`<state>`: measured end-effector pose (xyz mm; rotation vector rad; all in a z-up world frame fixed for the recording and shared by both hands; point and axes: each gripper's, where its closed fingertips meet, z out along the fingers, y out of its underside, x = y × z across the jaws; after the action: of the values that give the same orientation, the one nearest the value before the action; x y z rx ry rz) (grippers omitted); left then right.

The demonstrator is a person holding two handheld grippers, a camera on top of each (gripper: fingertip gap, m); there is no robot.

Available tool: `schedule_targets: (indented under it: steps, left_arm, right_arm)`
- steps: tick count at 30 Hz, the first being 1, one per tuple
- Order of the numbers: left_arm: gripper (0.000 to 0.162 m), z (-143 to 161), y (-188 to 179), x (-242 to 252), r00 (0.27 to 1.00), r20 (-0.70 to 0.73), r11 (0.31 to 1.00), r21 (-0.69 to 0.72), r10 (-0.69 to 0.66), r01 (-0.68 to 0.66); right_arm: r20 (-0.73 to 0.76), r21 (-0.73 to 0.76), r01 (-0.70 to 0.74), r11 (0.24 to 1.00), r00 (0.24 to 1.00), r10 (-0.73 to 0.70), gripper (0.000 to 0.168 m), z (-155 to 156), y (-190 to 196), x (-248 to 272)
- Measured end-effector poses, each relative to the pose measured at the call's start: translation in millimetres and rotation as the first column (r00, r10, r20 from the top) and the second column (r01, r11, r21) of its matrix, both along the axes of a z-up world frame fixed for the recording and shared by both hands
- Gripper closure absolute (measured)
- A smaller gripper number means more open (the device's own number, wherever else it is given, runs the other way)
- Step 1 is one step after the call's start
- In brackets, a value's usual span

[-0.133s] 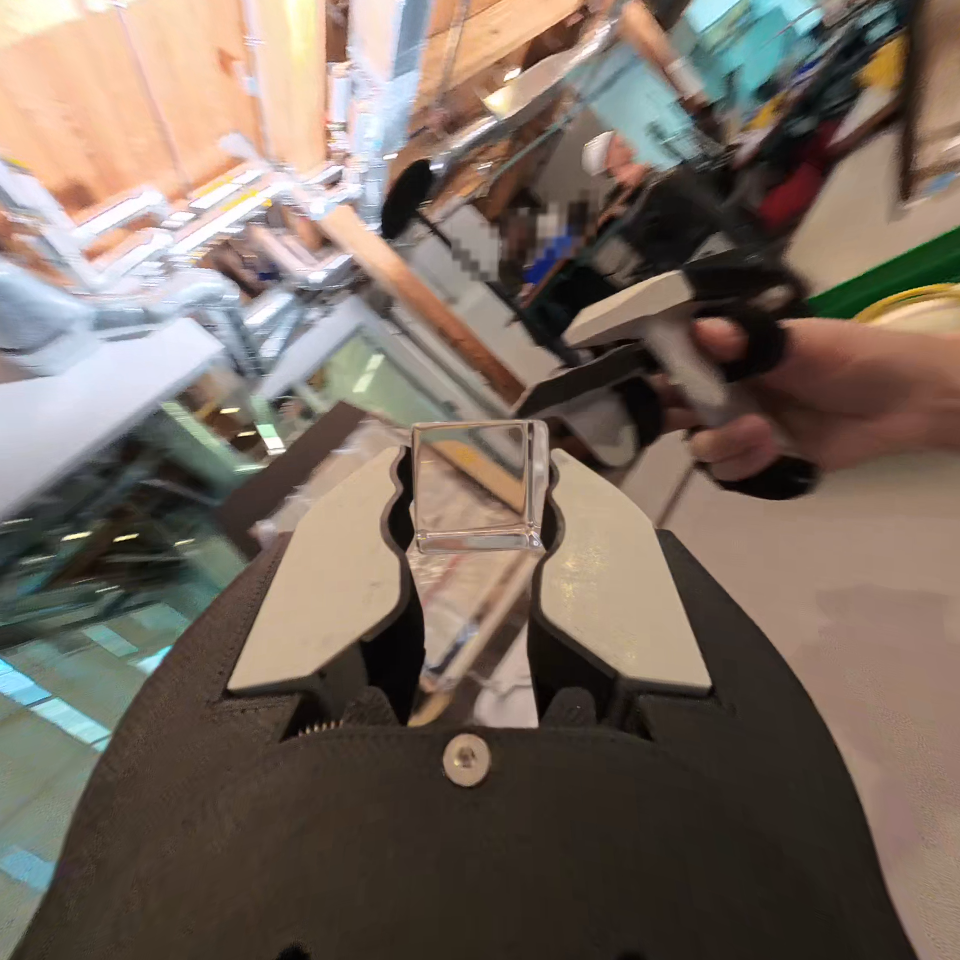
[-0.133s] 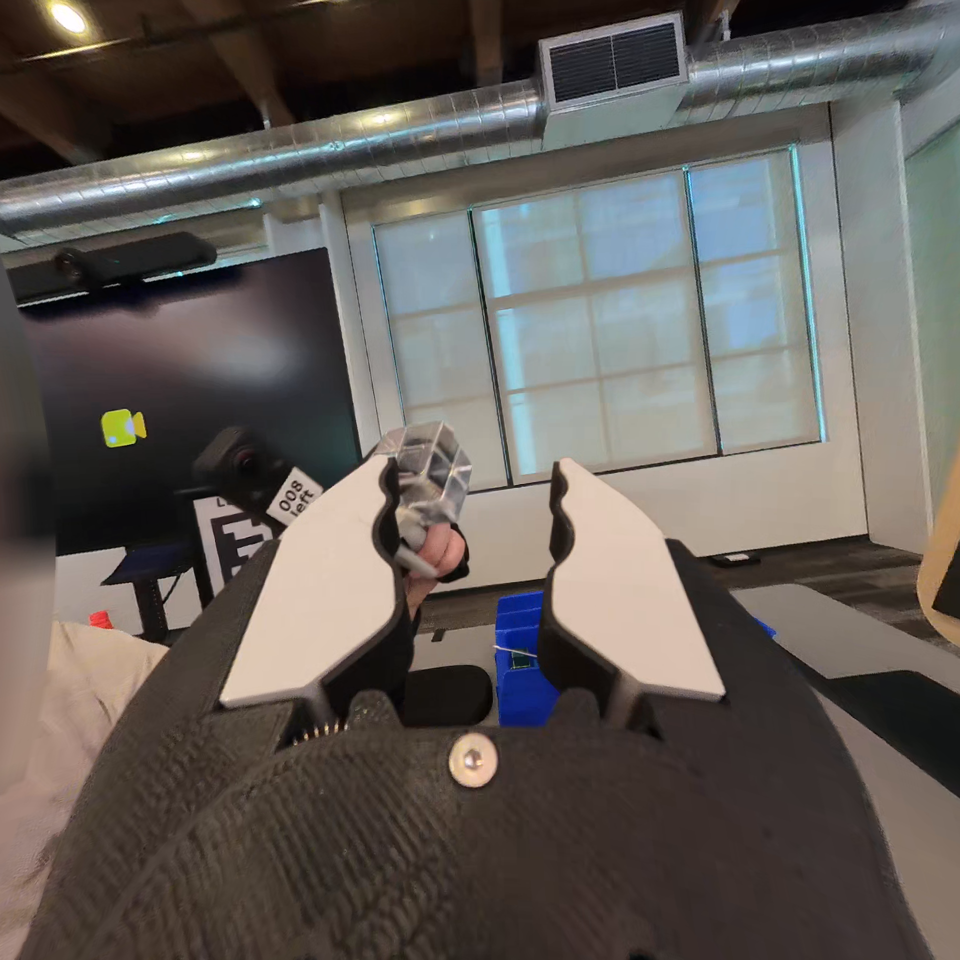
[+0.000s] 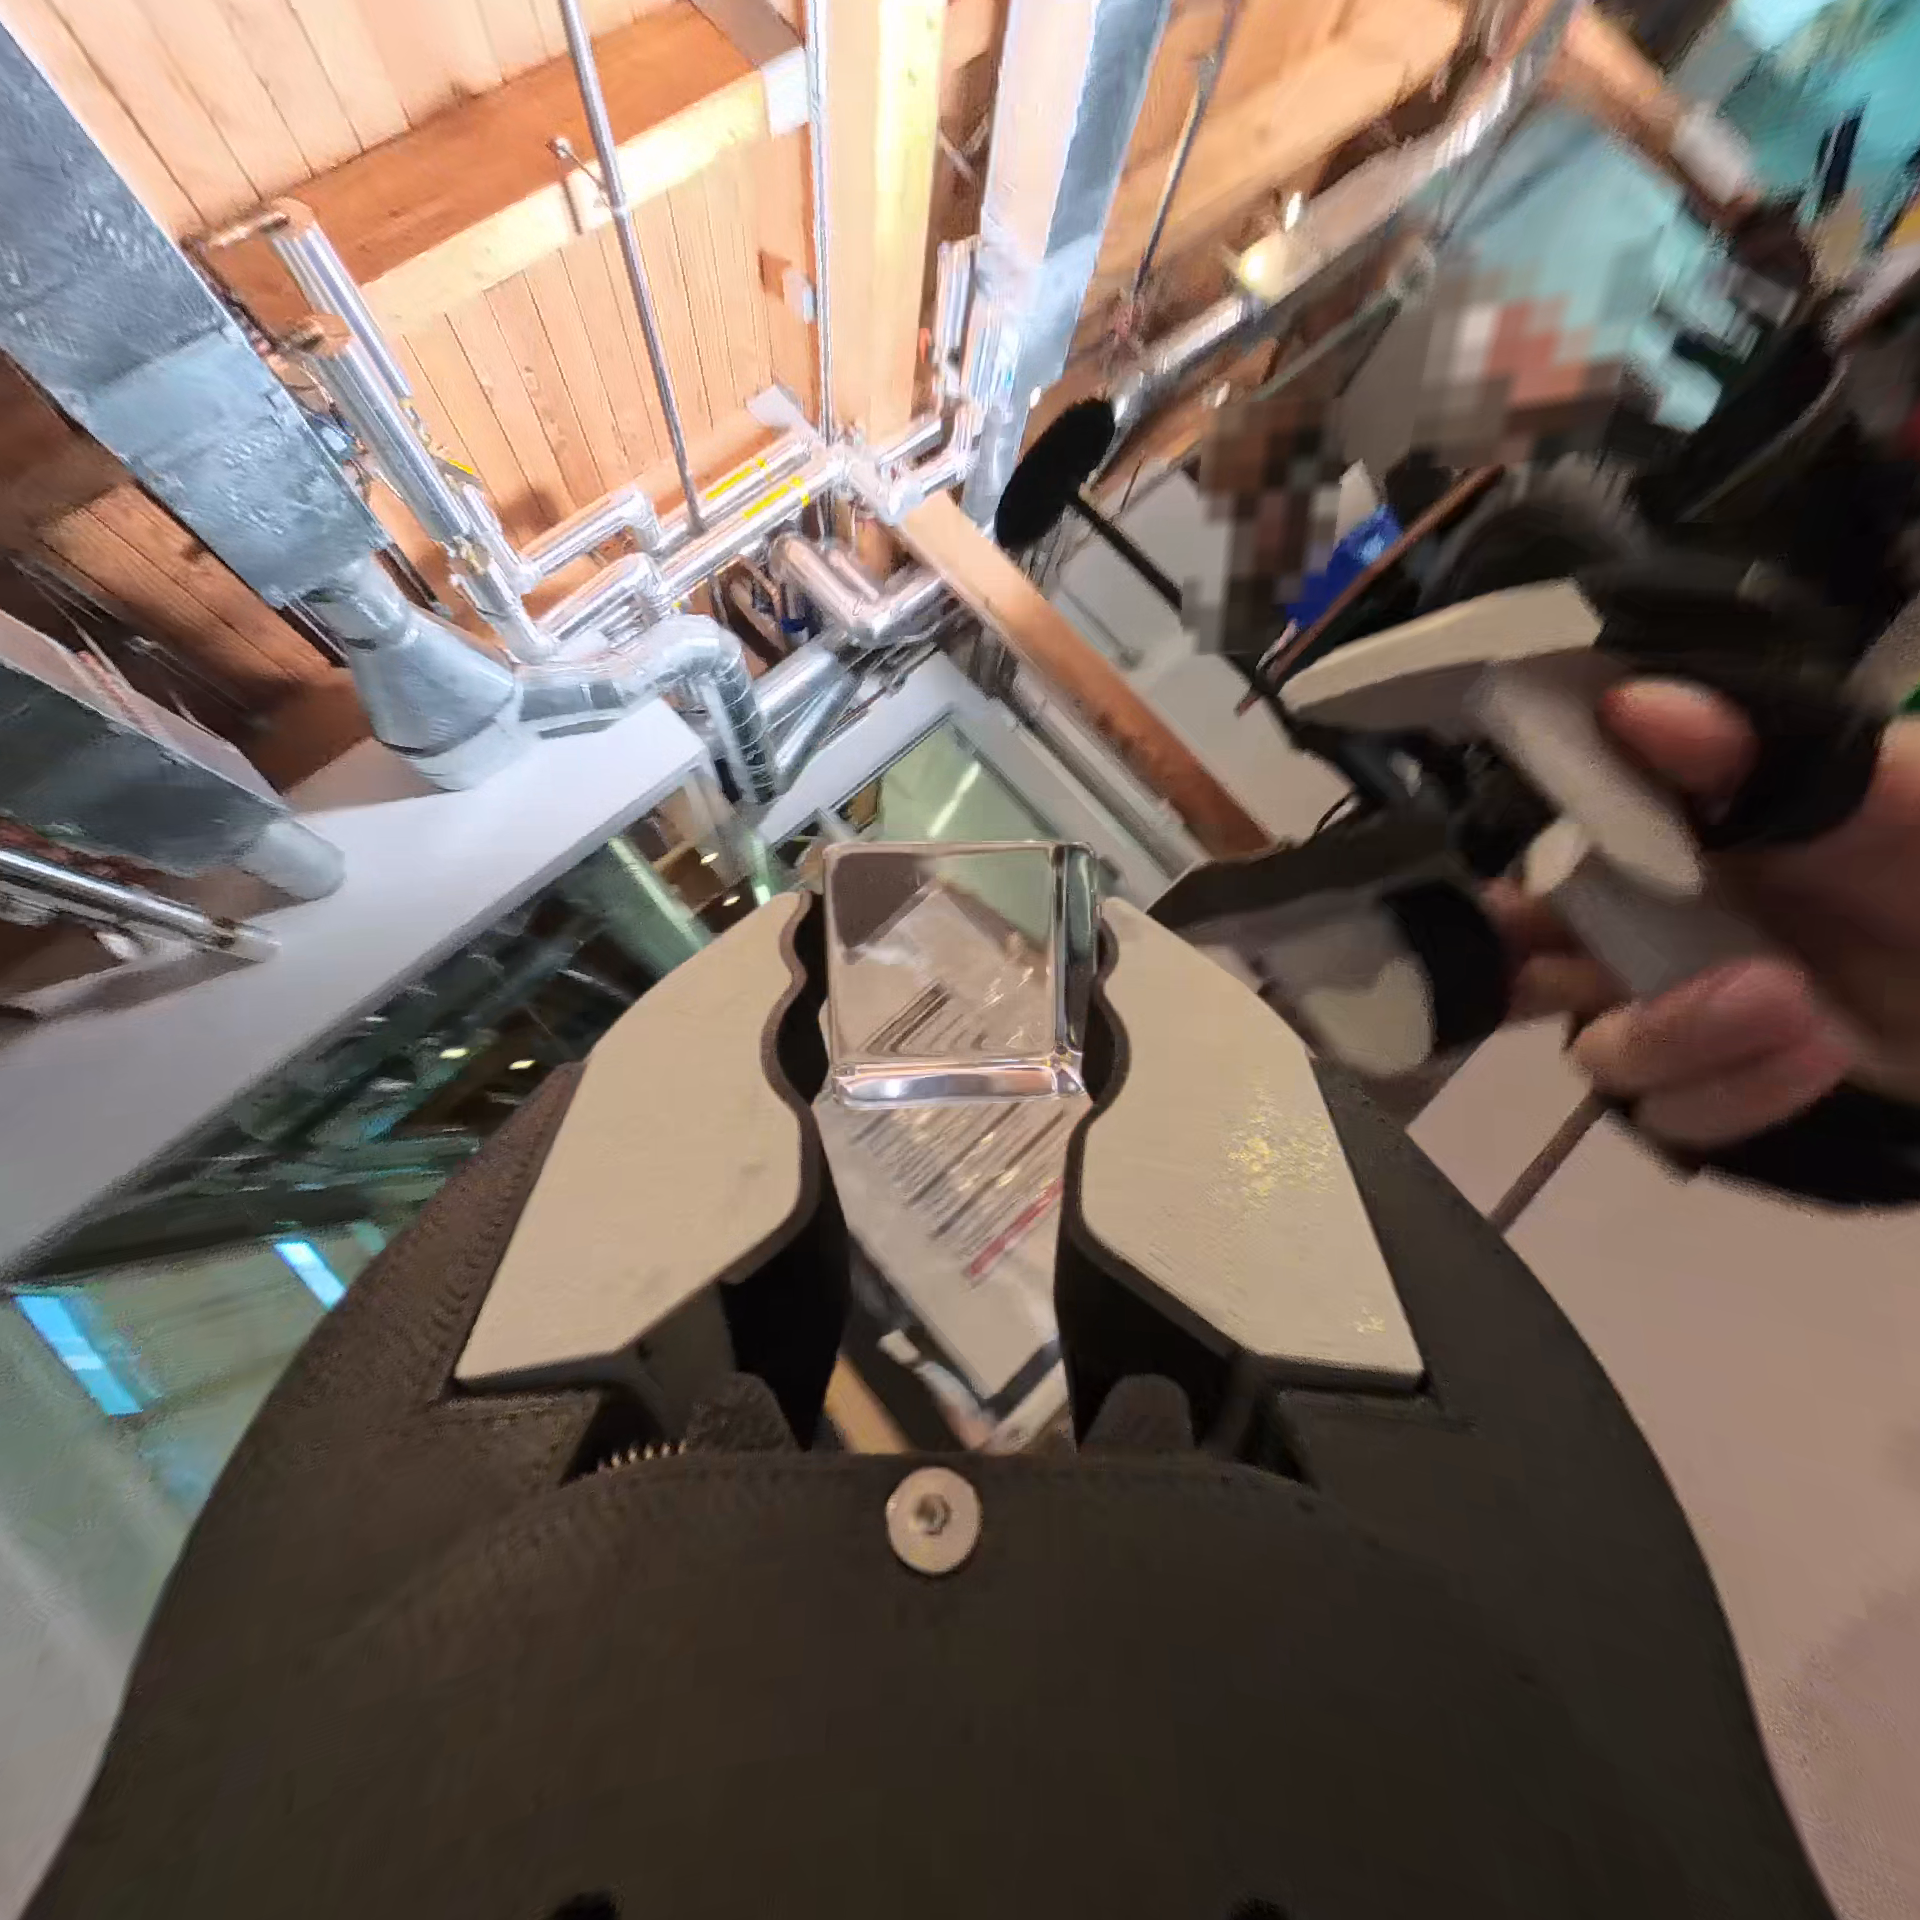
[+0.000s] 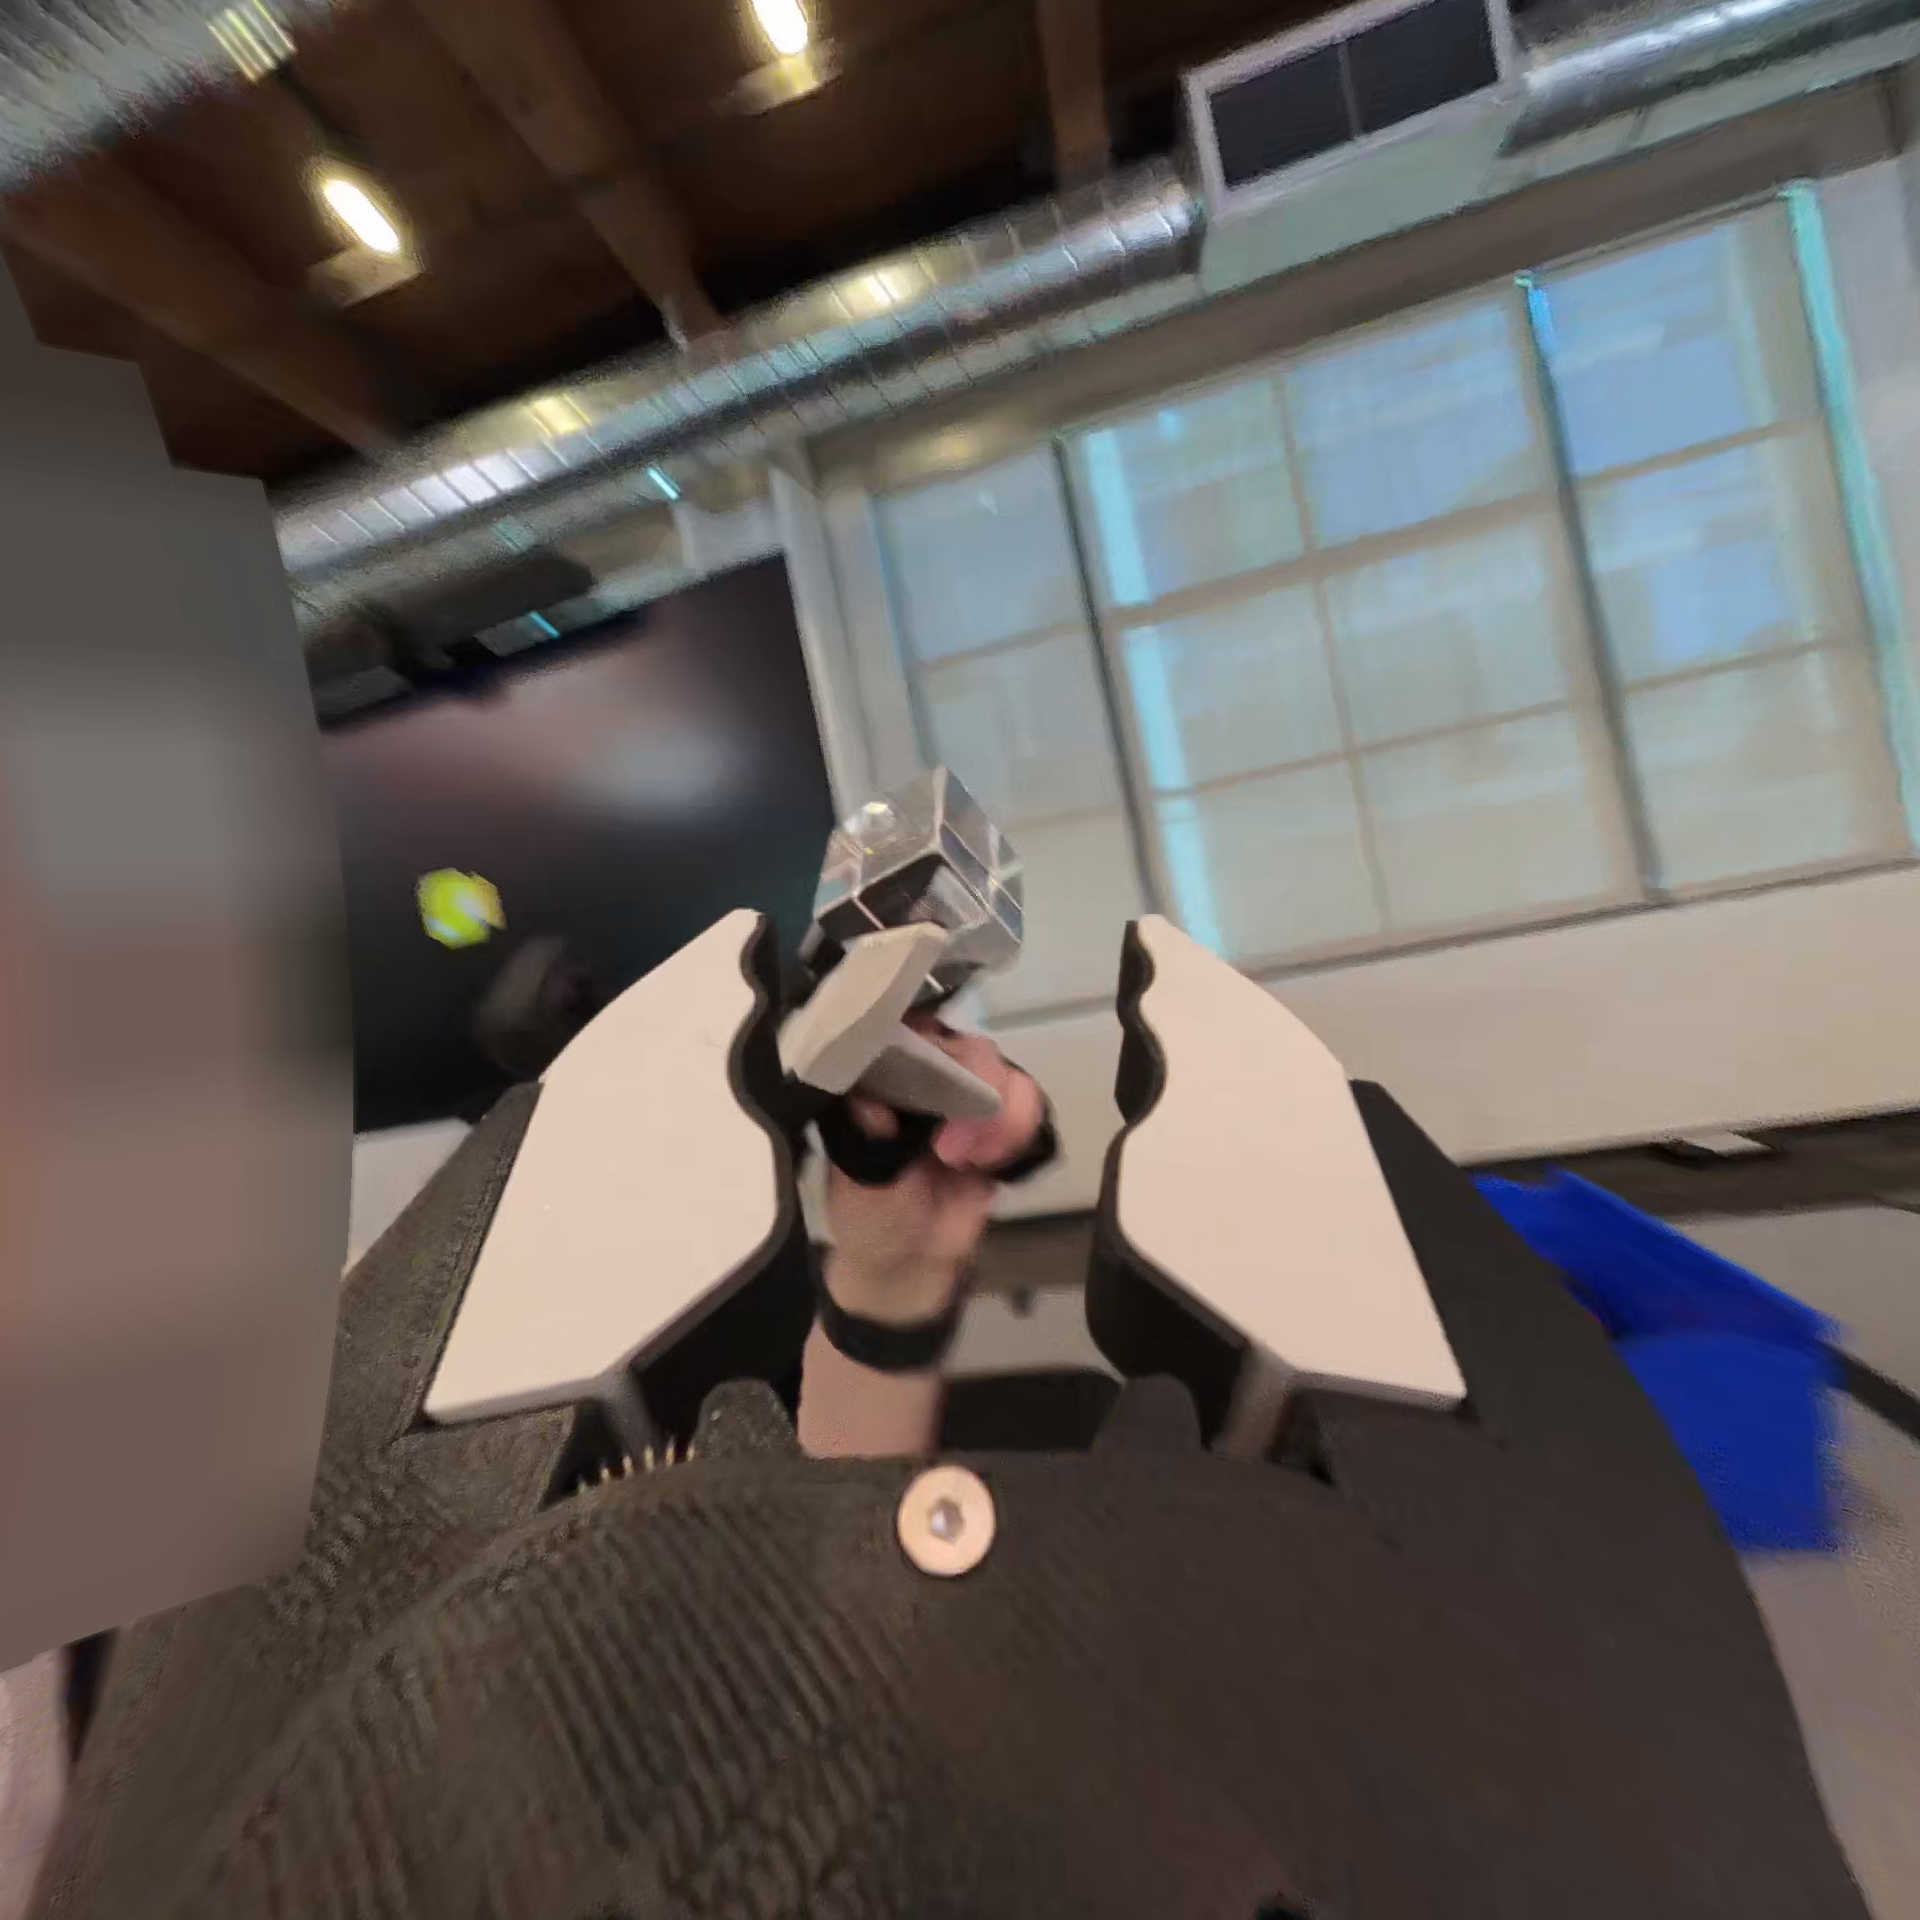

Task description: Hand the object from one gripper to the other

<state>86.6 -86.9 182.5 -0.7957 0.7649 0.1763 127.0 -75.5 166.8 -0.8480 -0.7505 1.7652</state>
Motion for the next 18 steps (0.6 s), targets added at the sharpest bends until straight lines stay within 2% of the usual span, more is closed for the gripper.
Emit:
schedule_targets:
  steps: [2,3,4,6,8,10,13,16,18]
  left_arm:
    - [0.115,1,-8,12,0.976,0.134,0.977,-0.098,-0.174,0.188]
    - [0.115,1,-12,18,0.944,0.212,0.945,-0.157,-0.252,0.288]
    - [0.115,2,-15,21,0.904,0.296,0.906,-0.195,-0.310,0.374]
    - [0.116,5,-20,24,0.816,0.431,0.820,-0.247,-0.384,0.516]
    - [0.116,5,-22,25,0.738,0.530,0.728,-0.291,-0.418,0.621]
    - [0.116,3,-23,29,0.659,0.613,0.614,-0.333,-0.436,0.715]
    - [0.116,-1,-20,32,0.536,0.731,0.462,-0.336,-0.422,0.821]
    - [0.116,-14,-16,43,0.499,0.777,0.291,-0.411,-0.384,0.864]
    - [0.116,-20,-14,46,0.509,0.776,0.233,-0.452,-0.374,0.861]
  right_arm:
    - [-0.140,-0.068,-0.150,0.986,0.980,0.140,0.106,5,-3,0]
    - [-0.194,-0.061,-0.172,0.983,0.968,0.157,0.106,4,-3,1]
    - [-0.223,-0.030,-0.115,0.993,0.969,0.106,0.106,0,-1,1]
    - [-0.224,0.064,0.131,0.989,0.968,-0.113,0.106,-13,9,1]
    - [-0.229,0.146,0.338,0.930,0.926,-0.301,0.106,-20,16,4]
    - [-0.225,0.252,0.515,0.820,0.855,-0.467,0.104,-22,16,1]
    - [-0.278,0.401,0.695,0.596,0.713,-0.644,0.101,-18,3,-7]
    - [-0.386,0.486,0.783,0.388,0.591,-0.709,0.100,-10,-15,-9]
    - [-0.415,0.549,0.782,0.295,0.561,-0.716,0.100,-6,-25,-9]
